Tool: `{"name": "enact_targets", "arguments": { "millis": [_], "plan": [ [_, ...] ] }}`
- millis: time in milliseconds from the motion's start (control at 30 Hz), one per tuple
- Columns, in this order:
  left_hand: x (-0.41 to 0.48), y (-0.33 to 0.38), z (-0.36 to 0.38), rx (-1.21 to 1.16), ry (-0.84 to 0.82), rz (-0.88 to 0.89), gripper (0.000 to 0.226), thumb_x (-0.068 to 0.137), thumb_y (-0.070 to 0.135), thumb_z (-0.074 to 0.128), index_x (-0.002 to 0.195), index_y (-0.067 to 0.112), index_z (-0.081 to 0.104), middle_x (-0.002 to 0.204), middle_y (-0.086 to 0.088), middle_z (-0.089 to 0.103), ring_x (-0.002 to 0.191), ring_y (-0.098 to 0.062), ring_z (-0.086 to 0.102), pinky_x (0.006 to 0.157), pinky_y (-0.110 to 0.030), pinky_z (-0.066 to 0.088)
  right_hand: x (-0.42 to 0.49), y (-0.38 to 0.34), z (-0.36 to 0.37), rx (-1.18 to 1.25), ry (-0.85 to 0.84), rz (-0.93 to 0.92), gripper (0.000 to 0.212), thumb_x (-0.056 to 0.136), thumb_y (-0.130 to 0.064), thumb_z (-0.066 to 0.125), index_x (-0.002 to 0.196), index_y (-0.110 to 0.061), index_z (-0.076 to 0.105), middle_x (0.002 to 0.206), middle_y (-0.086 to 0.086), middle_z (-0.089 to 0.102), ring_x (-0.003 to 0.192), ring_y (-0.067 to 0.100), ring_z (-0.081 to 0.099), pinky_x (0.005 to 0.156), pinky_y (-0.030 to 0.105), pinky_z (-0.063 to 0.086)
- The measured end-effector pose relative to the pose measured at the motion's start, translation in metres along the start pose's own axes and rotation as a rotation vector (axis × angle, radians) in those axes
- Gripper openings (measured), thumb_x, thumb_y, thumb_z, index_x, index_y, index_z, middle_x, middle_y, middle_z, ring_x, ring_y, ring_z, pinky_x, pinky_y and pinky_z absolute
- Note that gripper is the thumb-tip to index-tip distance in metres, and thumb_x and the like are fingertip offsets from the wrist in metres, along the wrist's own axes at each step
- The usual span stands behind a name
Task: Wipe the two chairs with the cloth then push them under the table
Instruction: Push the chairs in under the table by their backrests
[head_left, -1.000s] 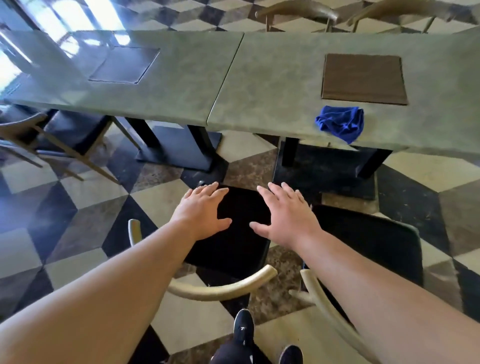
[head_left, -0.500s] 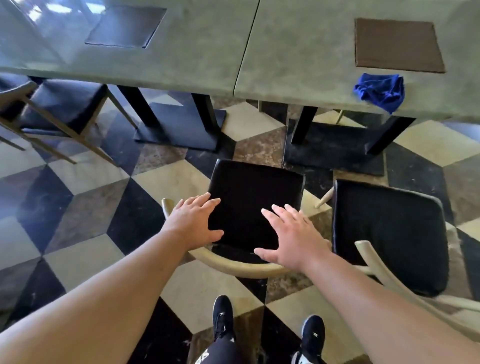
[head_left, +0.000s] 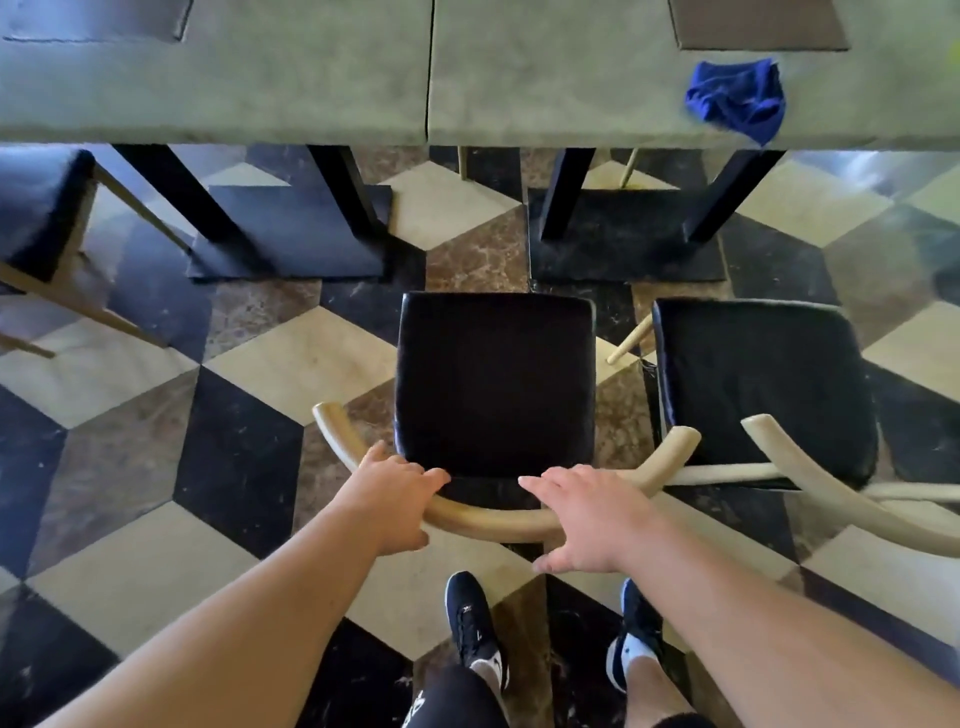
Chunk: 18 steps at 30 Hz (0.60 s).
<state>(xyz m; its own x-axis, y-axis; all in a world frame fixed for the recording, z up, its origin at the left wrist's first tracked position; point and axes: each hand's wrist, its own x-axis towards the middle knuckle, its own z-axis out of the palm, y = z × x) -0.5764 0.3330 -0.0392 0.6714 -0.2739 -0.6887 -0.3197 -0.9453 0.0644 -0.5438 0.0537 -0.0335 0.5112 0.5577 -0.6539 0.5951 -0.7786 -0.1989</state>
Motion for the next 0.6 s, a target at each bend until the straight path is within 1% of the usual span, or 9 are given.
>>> {"name": "enact_targets", "arguments": {
  "millis": [33, 67, 100, 133, 167, 233, 333, 467, 600],
  "plan": [
    [0.004, 0.001, -0.001, 0.033, 0.016, 0.004, 0.052, 0.090, 0.049, 0.068, 0.138, 0.037, 0.054, 0.120, 0.009, 0.070, 0.114, -0.021, 0.065, 0.113, -0.049, 0.037, 0.000, 0.000, 0.002, -0.021, 0.008, 0.012, 0.082, 0.083, -0.074, 0.062, 0.149, -0.031, 0.040, 0.138, -0.002, 0.058, 0.123, 0.027, 0.058, 0.103, 0.046, 0.048],
    [0.007, 0.000, -0.002, 0.059, 0.016, 0.006, 0.038, 0.092, 0.039, 0.066, 0.129, 0.037, 0.059, 0.112, 0.009, 0.070, 0.105, -0.020, 0.066, 0.106, -0.046, 0.043, 0.001, 0.000, 0.004, -0.045, 0.035, 0.017, 0.059, 0.087, -0.064, 0.064, 0.135, -0.030, 0.051, 0.123, -0.002, 0.065, 0.110, 0.026, 0.063, 0.093, 0.045, 0.051],
    [0.009, 0.000, -0.004, 0.078, 0.004, 0.011, 0.031, 0.093, 0.034, 0.064, 0.123, 0.038, 0.061, 0.107, 0.009, 0.069, 0.100, -0.020, 0.066, 0.100, -0.045, 0.047, 0.001, 0.000, 0.005, -0.067, 0.069, 0.019, 0.040, 0.091, -0.055, 0.064, 0.120, -0.029, 0.055, 0.109, -0.003, 0.066, 0.100, 0.026, 0.066, 0.082, 0.043, 0.051],
    [0.010, -0.001, -0.006, 0.088, -0.014, 0.018, 0.028, 0.092, 0.032, 0.062, 0.120, 0.038, 0.062, 0.105, 0.009, 0.068, 0.098, -0.020, 0.066, 0.097, -0.045, 0.048, 0.002, 0.000, 0.006, -0.080, 0.092, 0.021, 0.028, 0.093, -0.049, 0.064, 0.111, -0.029, 0.055, 0.101, -0.003, 0.066, 0.093, 0.025, 0.066, 0.074, 0.041, 0.047],
    [0.012, -0.002, -0.007, 0.090, -0.028, 0.020, 0.028, 0.092, 0.031, 0.061, 0.119, 0.039, 0.062, 0.105, 0.010, 0.067, 0.098, -0.020, 0.066, 0.096, -0.045, 0.048, 0.002, 0.000, 0.005, -0.085, 0.101, 0.017, 0.024, 0.094, -0.046, 0.064, 0.106, -0.028, 0.054, 0.097, -0.003, 0.065, 0.088, 0.025, 0.066, 0.069, 0.040, 0.042],
    [0.017, -0.003, -0.010, 0.094, -0.025, 0.017, 0.028, 0.093, 0.031, 0.061, 0.119, 0.041, 0.061, 0.106, 0.010, 0.067, 0.099, -0.020, 0.065, 0.095, -0.045, 0.048, 0.004, 0.004, 0.002, -0.082, 0.116, 0.019, 0.023, 0.093, -0.045, 0.065, 0.104, -0.028, 0.055, 0.093, -0.003, 0.064, 0.084, 0.025, 0.064, 0.067, 0.039, 0.038],
    [0.031, -0.004, -0.017, 0.088, 0.022, 0.008, 0.026, 0.093, 0.034, 0.064, 0.118, 0.042, 0.063, 0.104, 0.011, 0.067, 0.098, -0.018, 0.065, 0.095, -0.044, 0.048, 0.010, 0.019, -0.006, -0.071, 0.162, 0.034, 0.023, 0.090, -0.045, 0.069, 0.104, -0.031, 0.057, 0.089, -0.005, 0.063, 0.080, 0.021, 0.063, 0.068, 0.039, 0.041],
    [0.054, -0.010, -0.036, 0.032, 0.079, -0.022, 0.022, 0.092, 0.045, 0.071, 0.113, 0.047, 0.064, 0.096, 0.017, 0.067, 0.093, -0.012, 0.064, 0.096, -0.042, 0.049, 0.028, 0.046, -0.021, -0.074, 0.180, 0.035, 0.022, 0.088, -0.044, 0.072, 0.102, -0.033, 0.059, 0.084, -0.008, 0.062, 0.074, 0.018, 0.063, 0.067, 0.038, 0.041],
    [0.076, -0.015, -0.062, -0.002, 0.076, -0.061, 0.026, 0.093, 0.047, 0.075, 0.116, 0.049, 0.064, 0.100, 0.018, 0.068, 0.097, -0.010, 0.065, 0.103, -0.042, 0.046, 0.048, 0.074, -0.038, -0.075, 0.210, 0.020, 0.023, 0.087, -0.046, 0.072, 0.100, -0.034, 0.058, 0.080, -0.011, 0.058, 0.067, 0.015, 0.059, 0.069, 0.039, 0.047]
  ]
}}
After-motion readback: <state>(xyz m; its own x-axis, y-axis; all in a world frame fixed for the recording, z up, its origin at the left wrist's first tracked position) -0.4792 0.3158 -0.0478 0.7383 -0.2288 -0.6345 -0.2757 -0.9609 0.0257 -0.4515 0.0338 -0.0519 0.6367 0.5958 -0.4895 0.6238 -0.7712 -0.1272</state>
